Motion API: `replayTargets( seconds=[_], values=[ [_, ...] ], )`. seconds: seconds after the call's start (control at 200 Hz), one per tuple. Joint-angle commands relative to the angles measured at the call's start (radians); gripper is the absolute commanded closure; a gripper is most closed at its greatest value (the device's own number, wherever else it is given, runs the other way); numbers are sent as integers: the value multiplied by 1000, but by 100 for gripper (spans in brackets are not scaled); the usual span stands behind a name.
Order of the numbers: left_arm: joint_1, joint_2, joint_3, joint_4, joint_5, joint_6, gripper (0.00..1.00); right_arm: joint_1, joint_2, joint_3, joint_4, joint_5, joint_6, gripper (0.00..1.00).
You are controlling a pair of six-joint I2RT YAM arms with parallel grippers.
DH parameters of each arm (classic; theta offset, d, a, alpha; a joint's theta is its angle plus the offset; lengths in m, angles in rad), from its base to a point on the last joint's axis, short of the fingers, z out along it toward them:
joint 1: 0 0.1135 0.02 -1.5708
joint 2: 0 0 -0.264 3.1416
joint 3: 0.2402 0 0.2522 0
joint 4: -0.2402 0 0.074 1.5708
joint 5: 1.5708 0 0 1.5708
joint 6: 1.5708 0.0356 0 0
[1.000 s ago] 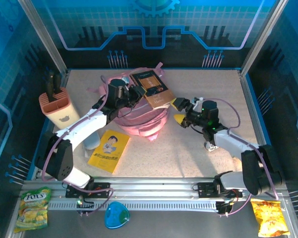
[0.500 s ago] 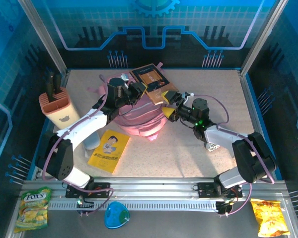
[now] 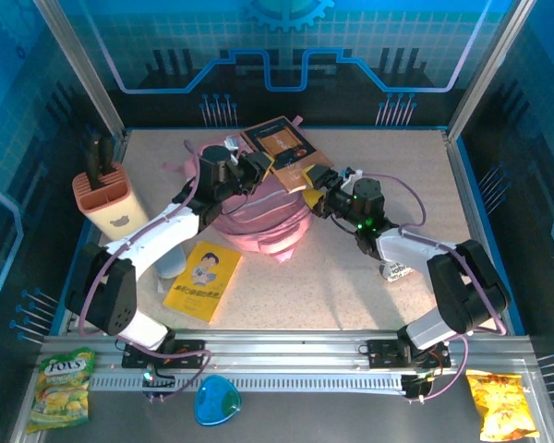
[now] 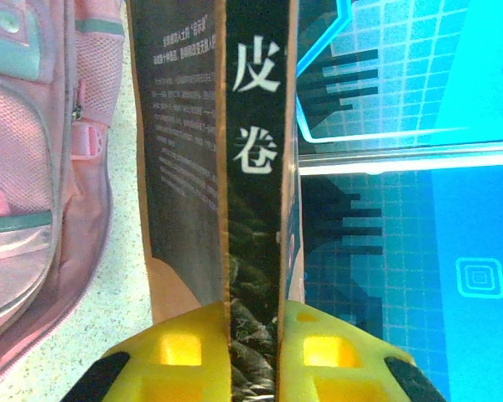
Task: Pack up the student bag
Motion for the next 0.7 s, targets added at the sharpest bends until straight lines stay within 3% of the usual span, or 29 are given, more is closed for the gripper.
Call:
replayTargets(
  seconds=[0.0,0.175,0.35,0.425,0.5,0.695],
  values=[
    [0,-27,-17,89,19,-7,100,10,7,34,27,38,-6,35],
    [0,-38,-30,36,18,9,99,6,12,27,66,39,-24,58],
    [6,-36,-29,-56,27,52,81,1,6,37,37,19,-67,85],
    [14,-37,-31,-103,28,85,63,-5,-12,38,0,16,-103,95],
    [27,-37,-22,-180,27,154,48,-16,-45,32,-42,17,-153,100],
    [35,-7,23,-364,22,454,24,-74,-182,-12,-186,31,-312,100]
  ],
)
